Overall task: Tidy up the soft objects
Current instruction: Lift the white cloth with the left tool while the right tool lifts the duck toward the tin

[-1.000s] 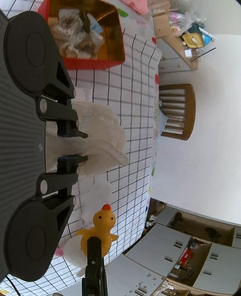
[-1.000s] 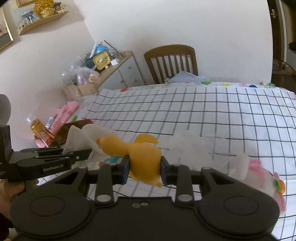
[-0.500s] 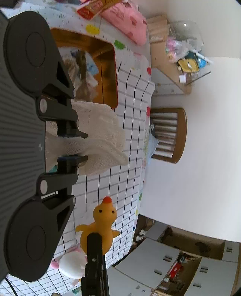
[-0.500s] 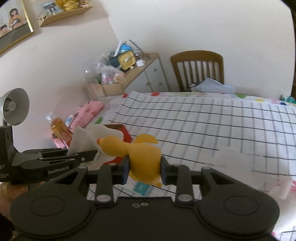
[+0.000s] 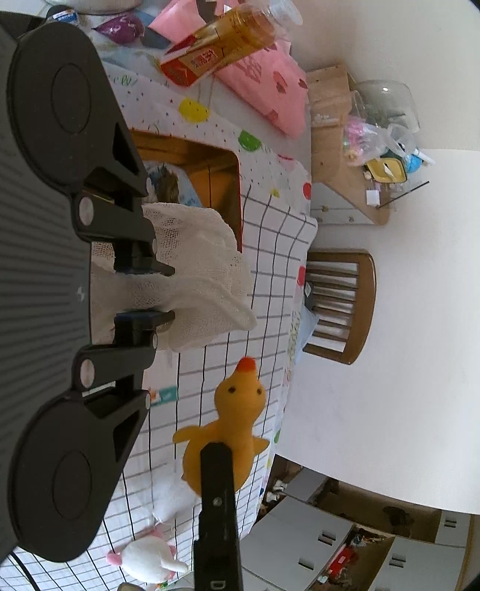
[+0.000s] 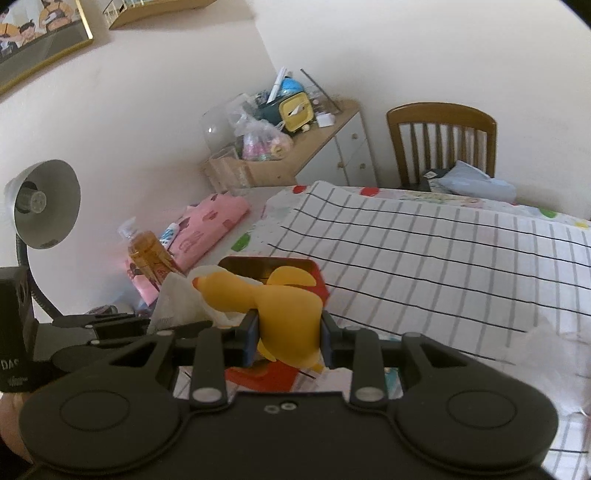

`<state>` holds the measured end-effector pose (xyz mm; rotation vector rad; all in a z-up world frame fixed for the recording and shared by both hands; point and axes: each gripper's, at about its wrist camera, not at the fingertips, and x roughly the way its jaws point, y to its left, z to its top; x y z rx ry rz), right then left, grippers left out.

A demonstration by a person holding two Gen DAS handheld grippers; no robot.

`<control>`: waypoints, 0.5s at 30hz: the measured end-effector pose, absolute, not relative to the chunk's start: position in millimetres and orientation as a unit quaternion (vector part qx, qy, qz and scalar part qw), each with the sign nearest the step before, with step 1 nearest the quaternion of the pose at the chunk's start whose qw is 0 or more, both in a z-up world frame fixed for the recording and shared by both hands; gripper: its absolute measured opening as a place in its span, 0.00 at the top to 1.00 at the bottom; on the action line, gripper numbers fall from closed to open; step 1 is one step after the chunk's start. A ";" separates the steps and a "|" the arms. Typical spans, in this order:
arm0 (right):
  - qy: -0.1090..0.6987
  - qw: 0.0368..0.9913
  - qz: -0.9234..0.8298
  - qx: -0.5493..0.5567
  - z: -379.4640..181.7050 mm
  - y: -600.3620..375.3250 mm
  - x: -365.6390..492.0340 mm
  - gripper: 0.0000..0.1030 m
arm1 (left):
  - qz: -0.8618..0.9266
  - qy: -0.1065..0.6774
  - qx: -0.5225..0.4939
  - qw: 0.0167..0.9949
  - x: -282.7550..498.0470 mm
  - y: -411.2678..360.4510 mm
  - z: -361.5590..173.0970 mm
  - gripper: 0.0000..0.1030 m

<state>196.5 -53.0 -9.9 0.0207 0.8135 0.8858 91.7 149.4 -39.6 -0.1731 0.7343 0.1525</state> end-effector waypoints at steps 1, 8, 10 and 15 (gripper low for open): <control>0.384 0.823 0.418 0.008 -10.2 -44.8 197.5 0.69 | 0.076 0.359 -0.084 0.926 92.9 154.3 -40.8 0.83; 0.394 0.820 0.415 -0.008 -17.7 6.4 209.4 0.69 | 0.084 0.372 -0.087 0.920 97.7 187.1 -54.4 0.83; 0.399 0.818 0.414 -0.016 -23.0 20.6 213.4 0.69 | 0.085 0.377 -0.089 0.918 99.2 195.2 -59.3 0.83; 0.412 0.816 0.404 -0.034 -39.7 50.4 223.0 0.69 | 0.082 0.385 -0.090 0.915 104.9 212.0 -71.7 0.83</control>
